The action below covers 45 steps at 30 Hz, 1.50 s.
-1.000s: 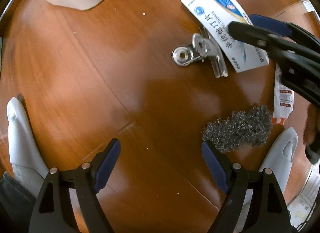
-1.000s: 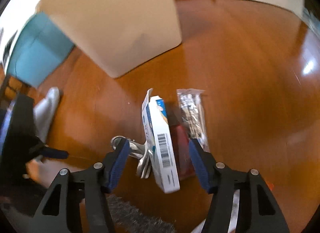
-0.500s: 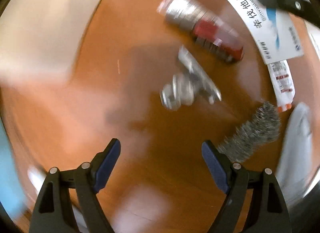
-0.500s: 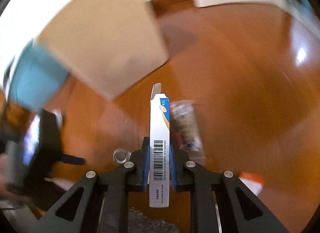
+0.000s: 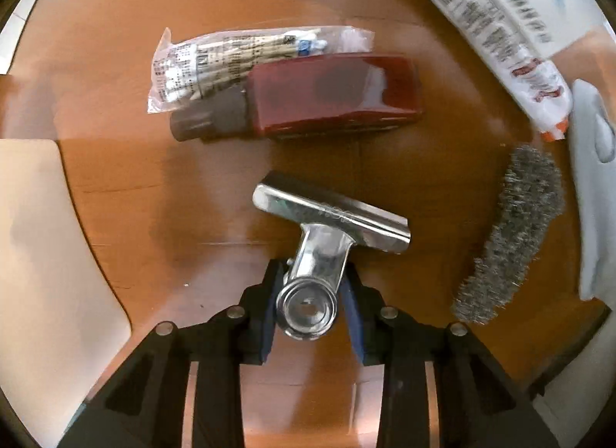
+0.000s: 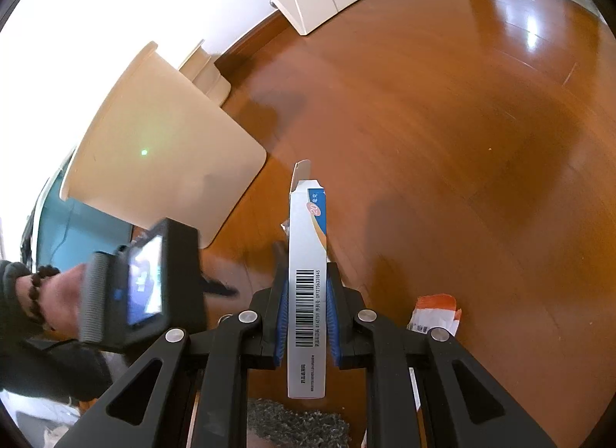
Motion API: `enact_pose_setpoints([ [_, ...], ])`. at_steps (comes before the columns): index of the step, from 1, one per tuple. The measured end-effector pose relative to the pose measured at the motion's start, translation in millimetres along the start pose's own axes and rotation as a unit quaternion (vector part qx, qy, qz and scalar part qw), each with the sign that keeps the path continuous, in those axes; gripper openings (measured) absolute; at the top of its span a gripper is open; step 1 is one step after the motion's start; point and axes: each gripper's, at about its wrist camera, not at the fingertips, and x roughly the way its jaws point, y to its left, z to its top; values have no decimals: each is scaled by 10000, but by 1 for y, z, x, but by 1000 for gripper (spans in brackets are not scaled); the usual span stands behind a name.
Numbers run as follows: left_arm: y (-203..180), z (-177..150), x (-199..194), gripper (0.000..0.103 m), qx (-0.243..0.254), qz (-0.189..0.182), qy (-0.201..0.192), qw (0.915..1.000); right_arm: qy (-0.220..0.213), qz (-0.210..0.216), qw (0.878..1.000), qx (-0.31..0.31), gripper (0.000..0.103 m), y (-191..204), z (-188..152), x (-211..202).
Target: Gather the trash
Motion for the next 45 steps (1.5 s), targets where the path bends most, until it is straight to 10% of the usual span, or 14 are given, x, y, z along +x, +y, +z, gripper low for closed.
enact_pose_setpoints([
  [7,35,-21,-23,26,-895,-469,-391,9941,-56,-20,9997,220,18,-13,0,-5],
  [15,50,-69,-95,26,-2098,-782,-1341,9653,-152,24,9994,319,18,-13,0,-8],
  [21,84,-105,-220,26,-2964,-301,-2634,9175,-292,111,9989,349,18,-8,4,-17],
  [26,144,-156,-296,26,-3914,465,-3671,8426,-443,165,9978,454,18,-7,10,-26],
  [29,183,-178,-274,26,-4526,957,-3353,8207,-523,177,9980,321,18,0,17,-33],
  [33,214,-194,-222,26,-5145,691,-2908,8037,-587,220,9979,175,18,12,22,-37],
  [38,217,-198,-192,27,-5163,598,-2708,8103,-530,234,9983,55,18,21,22,-34],
  [42,230,-201,-198,64,-5225,723,-2627,8079,-506,254,9984,-16,18,27,22,-32],
  [45,214,-205,-219,68,-5407,982,-2792,7875,-561,295,9979,-88,18,33,28,-34],
])
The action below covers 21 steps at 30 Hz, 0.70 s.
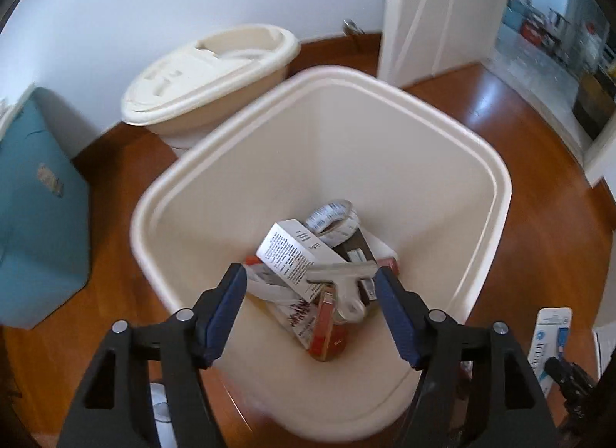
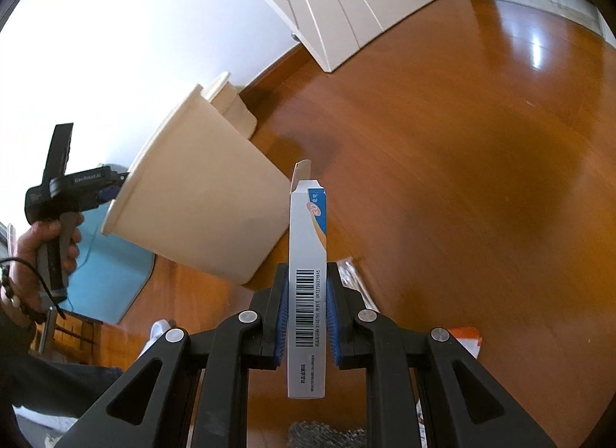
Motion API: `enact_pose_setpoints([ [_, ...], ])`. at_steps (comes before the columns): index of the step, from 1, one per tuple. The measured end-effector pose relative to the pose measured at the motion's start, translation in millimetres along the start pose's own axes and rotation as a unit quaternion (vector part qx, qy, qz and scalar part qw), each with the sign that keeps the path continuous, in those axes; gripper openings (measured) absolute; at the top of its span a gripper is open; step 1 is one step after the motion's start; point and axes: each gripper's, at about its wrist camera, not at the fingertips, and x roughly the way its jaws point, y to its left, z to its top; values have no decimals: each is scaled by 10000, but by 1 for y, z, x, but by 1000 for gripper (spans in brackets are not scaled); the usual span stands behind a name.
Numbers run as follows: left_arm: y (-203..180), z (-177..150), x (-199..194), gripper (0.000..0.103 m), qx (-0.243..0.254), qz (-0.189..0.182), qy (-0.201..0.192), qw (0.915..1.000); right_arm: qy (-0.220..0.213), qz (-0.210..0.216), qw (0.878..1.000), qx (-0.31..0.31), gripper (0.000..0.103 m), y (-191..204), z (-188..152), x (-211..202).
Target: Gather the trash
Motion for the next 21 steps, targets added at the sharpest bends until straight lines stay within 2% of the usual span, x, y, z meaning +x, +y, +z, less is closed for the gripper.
enact_pose_setpoints([
  [5,-28,-51,-50,68,-141,-129,-494,9986,-339,122,9982,-473,18,36,38,-17],
  [7,-36,-76,-59,68,-84,-143,-510,9986,-625,308,9938,-864,18,67,71,-26],
  [9,-45,-104,-60,68,22,-156,-339,9993,-846,508,9881,-1180,18,96,97,-30],
  [12,-64,-143,-45,68,373,-350,144,9986,-994,773,9776,-1684,18,147,134,-25],
  [15,-77,-173,-24,71,740,-411,472,9953,-830,1004,9689,-2105,18,191,151,-8],
  [18,-87,-210,20,71,1243,-461,1444,9806,-403,1063,9635,-2422,18,224,160,26],
  [20,-83,-227,40,71,1237,-513,1926,9721,-6,1116,9626,-2468,18,237,164,56],
  [21,-82,-236,39,71,1203,-467,2037,9705,197,1103,9621,-2488,18,242,165,72],
])
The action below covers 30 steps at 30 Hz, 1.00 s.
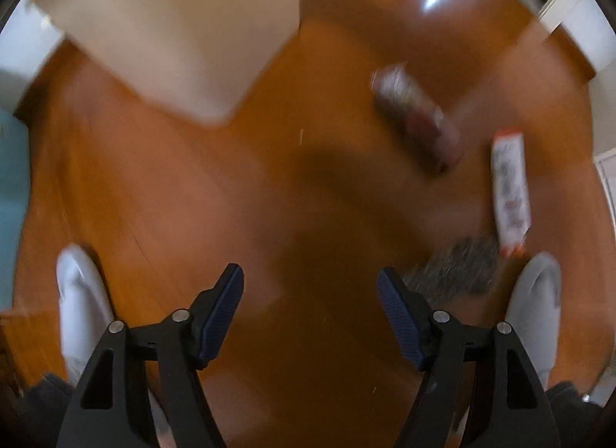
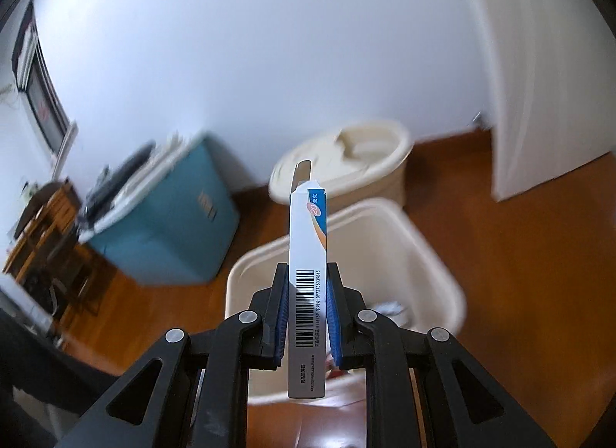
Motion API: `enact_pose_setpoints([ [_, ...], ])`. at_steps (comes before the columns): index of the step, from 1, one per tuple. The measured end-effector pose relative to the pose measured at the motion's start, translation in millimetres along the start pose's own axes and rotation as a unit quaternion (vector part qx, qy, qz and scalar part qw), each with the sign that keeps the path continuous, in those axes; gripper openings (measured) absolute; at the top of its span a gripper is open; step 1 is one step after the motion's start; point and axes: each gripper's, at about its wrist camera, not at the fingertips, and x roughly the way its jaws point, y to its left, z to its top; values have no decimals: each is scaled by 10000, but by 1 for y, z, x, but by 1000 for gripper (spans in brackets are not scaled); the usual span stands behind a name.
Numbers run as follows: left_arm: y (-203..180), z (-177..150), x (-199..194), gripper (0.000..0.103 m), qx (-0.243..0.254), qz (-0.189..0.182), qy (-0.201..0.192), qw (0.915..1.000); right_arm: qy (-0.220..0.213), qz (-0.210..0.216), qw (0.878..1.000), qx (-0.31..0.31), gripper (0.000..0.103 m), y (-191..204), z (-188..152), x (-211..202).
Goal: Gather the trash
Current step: 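Drop the white medicine box into the wastebasket with the right tool, then grasp the orange-white wrapper with the right tool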
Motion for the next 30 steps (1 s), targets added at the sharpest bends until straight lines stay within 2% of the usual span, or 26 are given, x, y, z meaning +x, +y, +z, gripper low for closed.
enact_pose_setpoints([
  [3,6,-7,12,71,-112,-96,194,9997,635,2,9979,120,18,-3,0,54],
  [9,-8,-7,26,71,410,-382,385,9977,1473,-79,9889,186,19,0,-22,116],
  [10,-11,-8,29,71,473,-420,469,9969,1586,-73,9871,201,22,-2,-26,120],
  [11,-16,-10,32,71,545,-437,575,9959,1738,-88,9845,198,30,2,-29,127],
  [12,-18,-16,34,71,605,-420,651,9952,1912,-186,9813,128,32,4,-34,132],
  [14,-26,-22,40,71,798,-222,791,9934,1888,-336,9813,-138,56,13,-35,131],
  [16,-32,-26,45,71,937,-98,911,9914,1813,-406,9823,-236,69,18,-35,124],
  [17,-34,-28,47,71,956,-114,967,9906,1741,-425,9835,-244,72,19,-34,121],
  [20,-39,-30,49,71,989,-127,1020,9898,1468,-359,9884,-165,73,15,-32,100],
  [24,-47,-30,49,71,1064,-281,1006,9888,954,-276,9946,317,74,-7,-34,56],
  [27,-56,-31,51,71,1171,-282,1032,9873,535,-359,9936,933,76,-39,-55,9],
  [30,-69,-31,51,71,1253,-277,1018,9865,304,-844,9847,1494,78,-75,-98,-42],
])
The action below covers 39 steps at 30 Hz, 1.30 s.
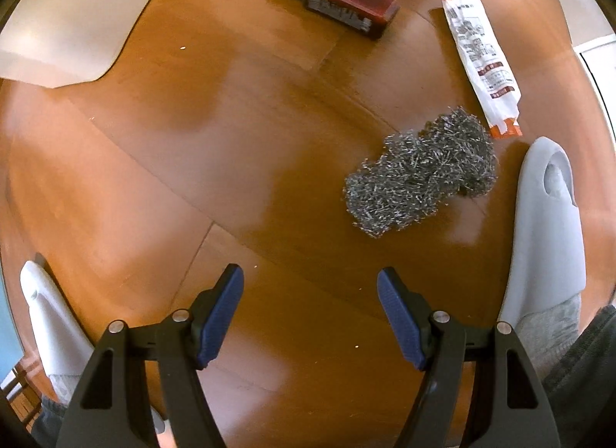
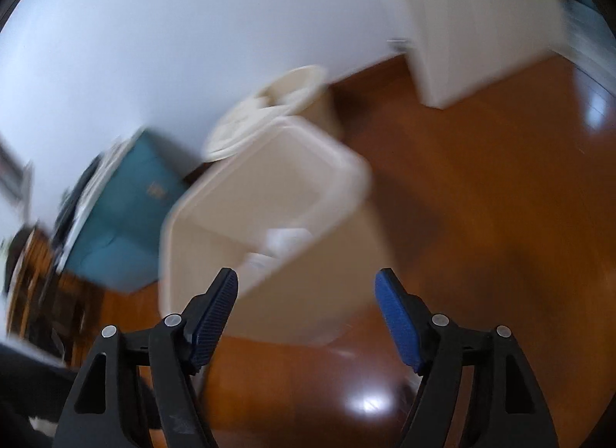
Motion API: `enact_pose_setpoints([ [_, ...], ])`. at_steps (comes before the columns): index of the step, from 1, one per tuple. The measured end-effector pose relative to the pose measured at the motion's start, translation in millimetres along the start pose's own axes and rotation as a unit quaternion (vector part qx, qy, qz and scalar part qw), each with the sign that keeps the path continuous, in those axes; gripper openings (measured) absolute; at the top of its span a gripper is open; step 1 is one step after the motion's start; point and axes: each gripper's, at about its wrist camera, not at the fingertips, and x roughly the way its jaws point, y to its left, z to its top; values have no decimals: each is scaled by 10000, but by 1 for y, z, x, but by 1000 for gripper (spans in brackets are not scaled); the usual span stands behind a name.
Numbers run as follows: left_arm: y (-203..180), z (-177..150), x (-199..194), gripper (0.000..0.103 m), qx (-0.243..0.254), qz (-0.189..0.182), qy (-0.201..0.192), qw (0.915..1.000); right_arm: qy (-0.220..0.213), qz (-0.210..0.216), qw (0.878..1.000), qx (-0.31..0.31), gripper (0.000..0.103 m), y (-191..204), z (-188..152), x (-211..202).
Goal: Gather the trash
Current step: 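Grasp the orange-white wrapper with the right tool, then grasp the steel wool scrubber with the left tool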
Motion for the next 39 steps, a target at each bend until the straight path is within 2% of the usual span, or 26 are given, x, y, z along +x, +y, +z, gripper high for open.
enact_pose_setpoints([
  [3,-11,6,1,71,220,89,-62,9997,94,-972,9941,468,87,-60,-57,-32],
  [5,-23,10,0,71,428,111,-113,9990,386,-1588,9833,795,87,-93,-101,-37],
  [6,-27,13,0,71,517,115,-132,9985,567,-1764,9773,1030,87,-109,-124,-36],
  [9,-35,17,-4,71,645,49,-151,9978,1127,-1932,9568,1855,87,-145,-195,-26],
  [12,-43,24,-4,71,579,-27,-97,9983,1331,-1961,9480,2127,87,-151,-237,-13],
  [15,-46,30,-4,73,599,-121,-42,9981,1359,-2098,9501,1865,87,-144,-250,1],
  [16,-49,33,-4,80,645,-136,-26,9978,1373,-2152,9497,1815,87,-142,-252,4],
  [17,-51,35,-3,81,685,-139,-18,9976,1373,-2158,9500,1792,87,-141,-252,8],
  [21,-60,44,-4,81,885,-140,-28,9960,1556,-2285,9490,1517,85,-140,-261,21],
  [25,-72,54,-7,81,1015,-73,-53,9948,1962,-2257,9431,1454,70,-142,-276,37],
  [27,-76,58,-9,81,1083,-39,-79,9941,1897,-2280,9490,1074,52,-133,-278,41],
  [28,-83,60,-7,81,1114,5,-98,9937,1878,-2210,9521,974,30,-131,-278,42],
  [29,-85,62,-6,81,1138,31,-107,9934,1862,-2075,9550,1013,26,-131,-279,41],
  [31,-89,66,-9,81,1182,51,-112,9929,1814,-2020,9558,1126,22,-134,-279,39],
  [36,-99,66,-9,81,1315,80,-135,9912,1407,-2134,9600,1148,21,-139,-269,12],
  [39,-102,64,-17,81,1598,157,-229,9868,1290,-2132,9589,1354,21,-150,-264,3],
])
